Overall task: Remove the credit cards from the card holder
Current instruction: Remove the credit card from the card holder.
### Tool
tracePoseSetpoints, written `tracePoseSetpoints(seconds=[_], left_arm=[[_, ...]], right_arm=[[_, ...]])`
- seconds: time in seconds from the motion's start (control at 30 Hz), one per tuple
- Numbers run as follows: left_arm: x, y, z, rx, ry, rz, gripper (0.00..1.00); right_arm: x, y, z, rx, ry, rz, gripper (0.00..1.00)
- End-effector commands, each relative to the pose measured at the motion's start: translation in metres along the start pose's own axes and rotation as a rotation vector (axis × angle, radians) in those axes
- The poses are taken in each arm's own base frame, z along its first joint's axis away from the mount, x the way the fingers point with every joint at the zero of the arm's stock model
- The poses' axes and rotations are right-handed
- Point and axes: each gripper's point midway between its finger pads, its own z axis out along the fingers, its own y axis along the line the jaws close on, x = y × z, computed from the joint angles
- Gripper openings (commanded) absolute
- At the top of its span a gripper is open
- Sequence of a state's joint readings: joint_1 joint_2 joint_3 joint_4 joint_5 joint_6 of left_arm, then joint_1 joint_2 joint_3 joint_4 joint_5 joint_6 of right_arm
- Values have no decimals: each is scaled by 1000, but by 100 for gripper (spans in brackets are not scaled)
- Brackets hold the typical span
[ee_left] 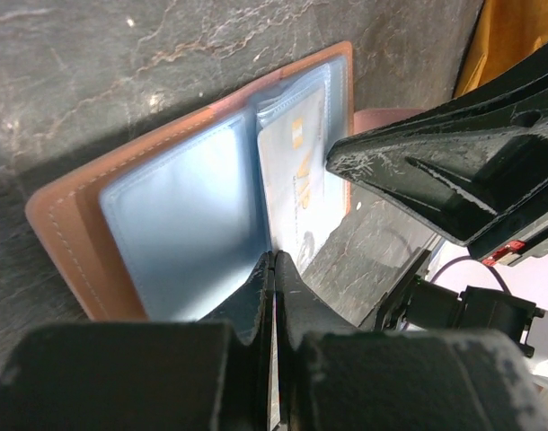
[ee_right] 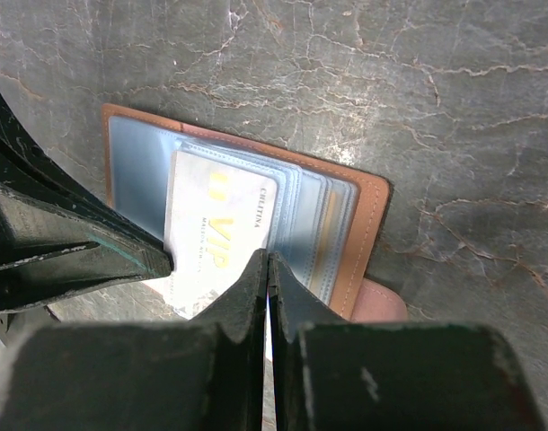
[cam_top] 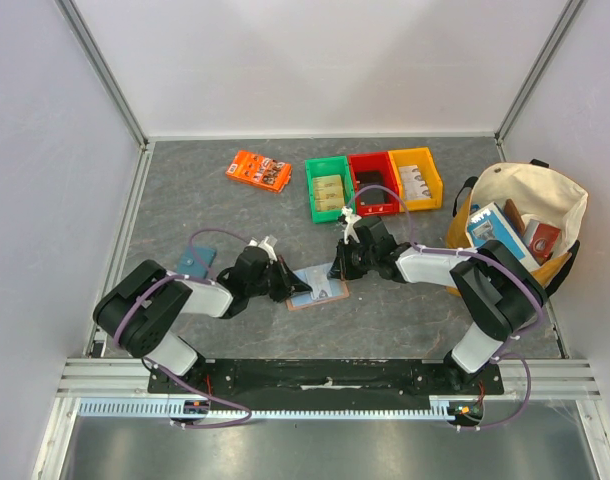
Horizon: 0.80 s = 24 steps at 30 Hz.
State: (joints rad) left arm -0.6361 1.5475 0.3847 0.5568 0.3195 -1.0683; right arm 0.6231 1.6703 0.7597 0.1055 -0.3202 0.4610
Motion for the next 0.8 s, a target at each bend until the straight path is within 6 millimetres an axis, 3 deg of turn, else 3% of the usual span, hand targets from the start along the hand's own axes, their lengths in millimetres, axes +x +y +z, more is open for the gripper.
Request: tracePoseSetpoints(seconds=[0.0, 0.2, 0.5, 0.63, 0.77], left_arm=[[6, 2, -6, 7, 14, -24, 2], [8, 8, -9, -14, 12, -20, 2], [1, -1, -6, 0, 1, -7, 2], [1, -2, -4, 2, 5, -7, 2], [2, -1, -5, 0, 4, -8, 2]], right_arm=[[19, -28, 0, 103, 60, 18, 5], [10, -28, -4, 123, 45, -5, 4], [-19, 26, -17, -109, -47, -6, 8], [-17, 35, -12, -174, -37, 24, 8], [-7, 31, -3, -183, -12, 54, 8]])
